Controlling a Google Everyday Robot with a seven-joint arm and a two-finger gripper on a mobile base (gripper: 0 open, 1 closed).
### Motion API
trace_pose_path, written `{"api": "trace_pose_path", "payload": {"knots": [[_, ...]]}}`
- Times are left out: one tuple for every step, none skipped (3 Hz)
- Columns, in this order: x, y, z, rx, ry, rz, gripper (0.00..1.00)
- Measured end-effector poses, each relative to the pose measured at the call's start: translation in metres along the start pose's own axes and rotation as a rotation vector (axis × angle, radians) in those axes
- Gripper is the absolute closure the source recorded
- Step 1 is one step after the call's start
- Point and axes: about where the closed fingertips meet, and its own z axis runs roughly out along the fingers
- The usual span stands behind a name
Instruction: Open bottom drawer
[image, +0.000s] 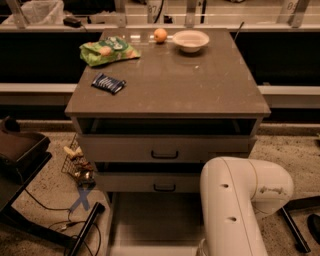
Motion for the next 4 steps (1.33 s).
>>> {"api": "trace_pose_path", "payload": {"knots": [[0.0,-0.0018,-0.0005,0.0,0.0,0.0,1.0],[-0.0004,-0.0005,0.0006,-0.003,-0.001,0.0,0.83],[-0.0008,0.0008,0.0016,-0.005,-0.002,0.0,0.59],[-0.0012,0.0021,0.0026,-0.008,-0.003,0.0,0.36]]}}
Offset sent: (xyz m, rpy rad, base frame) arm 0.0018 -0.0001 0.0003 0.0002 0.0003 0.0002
